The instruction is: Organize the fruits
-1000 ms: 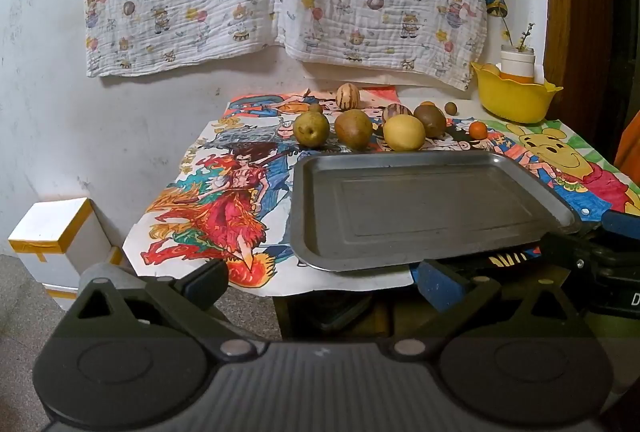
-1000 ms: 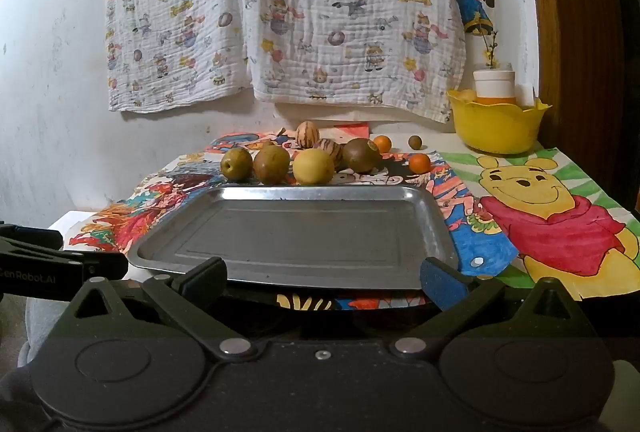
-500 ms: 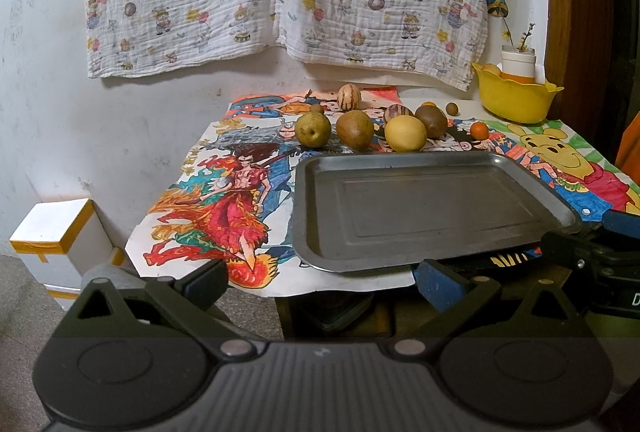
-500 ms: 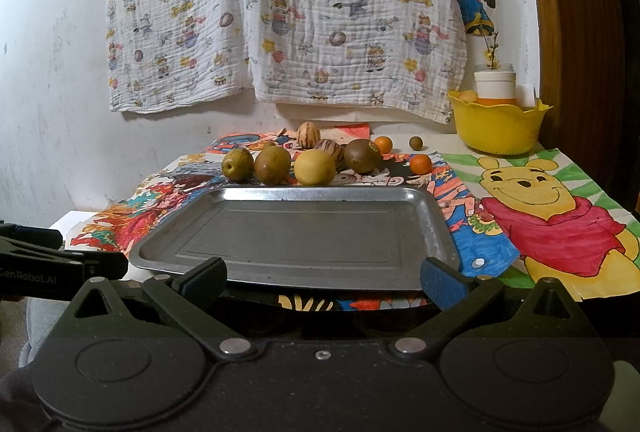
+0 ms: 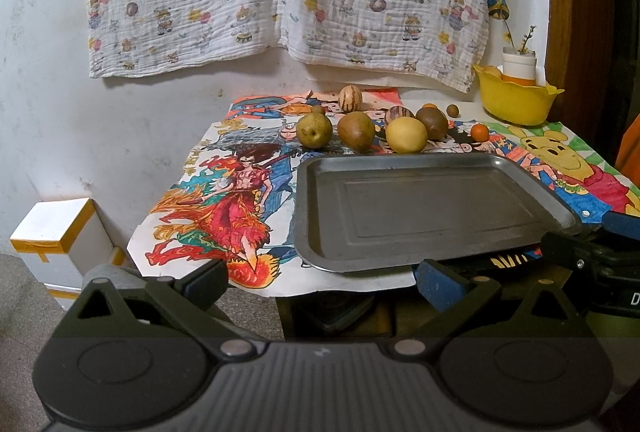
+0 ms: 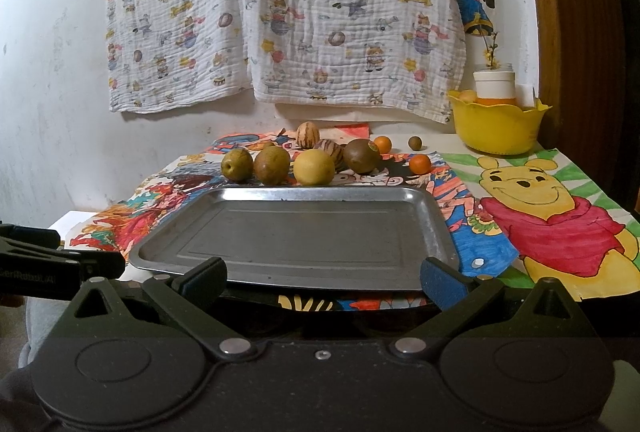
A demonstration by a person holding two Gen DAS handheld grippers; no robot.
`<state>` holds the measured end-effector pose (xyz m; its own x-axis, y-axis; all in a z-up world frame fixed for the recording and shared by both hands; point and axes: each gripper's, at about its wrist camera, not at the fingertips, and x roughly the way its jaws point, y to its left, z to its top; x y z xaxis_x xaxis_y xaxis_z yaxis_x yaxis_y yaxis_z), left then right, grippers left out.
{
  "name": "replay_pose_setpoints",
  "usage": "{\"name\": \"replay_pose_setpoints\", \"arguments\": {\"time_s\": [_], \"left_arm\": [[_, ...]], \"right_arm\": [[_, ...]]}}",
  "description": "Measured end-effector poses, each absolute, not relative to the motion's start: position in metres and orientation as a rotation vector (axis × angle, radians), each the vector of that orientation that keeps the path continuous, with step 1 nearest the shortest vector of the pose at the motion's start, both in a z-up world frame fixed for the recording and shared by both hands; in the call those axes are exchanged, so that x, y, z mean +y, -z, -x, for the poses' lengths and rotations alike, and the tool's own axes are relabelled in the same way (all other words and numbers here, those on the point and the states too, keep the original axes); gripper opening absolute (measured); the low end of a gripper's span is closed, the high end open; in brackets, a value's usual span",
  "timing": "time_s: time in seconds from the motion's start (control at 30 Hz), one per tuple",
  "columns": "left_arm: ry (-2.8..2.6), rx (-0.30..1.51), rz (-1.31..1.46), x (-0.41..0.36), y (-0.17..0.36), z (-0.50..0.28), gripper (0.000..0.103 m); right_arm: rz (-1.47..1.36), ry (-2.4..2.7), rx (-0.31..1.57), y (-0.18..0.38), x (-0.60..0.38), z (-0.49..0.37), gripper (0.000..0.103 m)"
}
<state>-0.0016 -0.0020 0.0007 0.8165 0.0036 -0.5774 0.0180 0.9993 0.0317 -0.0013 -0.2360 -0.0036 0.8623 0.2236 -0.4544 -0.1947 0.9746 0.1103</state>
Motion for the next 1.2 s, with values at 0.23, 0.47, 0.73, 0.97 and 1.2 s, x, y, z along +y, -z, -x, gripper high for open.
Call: {"name": "replay_pose_setpoints", "arguments": {"time_s": [0.23,0.47,0.73,0.97,1.2], "left_arm": [[0.008,0.615,-0.036,-0.0018,-0.0008,0.0016,0.103],[0.008,0.615,-0.036,-0.0019,-0.0009,0.0019,0.103],[0.008,0.614,-0.036,-0.0018,-0.0006,0.0016,0.103],[0.009,0.614,-0.037,0.0005,-0.0024,0.0025,0.103],[0.009,0.614,-0.036,0.0006,-0.0025,0.0027,0.103]], "right_arm": [[-0.058,-0.222,0.481,0.0007,-0.2333,0.0019,0.103],[-0.058,-0.222,0.482,0.0019,-0.2309,0.0007,0.103],[-0.057,-0.223,0.482,0.0022,-0.2303,0.0016,0.103],[-0.054,-0.222,0.482,0.0023,-0.2299,0.0013,0.103],[-0.053,-0.221,0.485,0.0019,-0.2296,0.0008,0.103]]}}
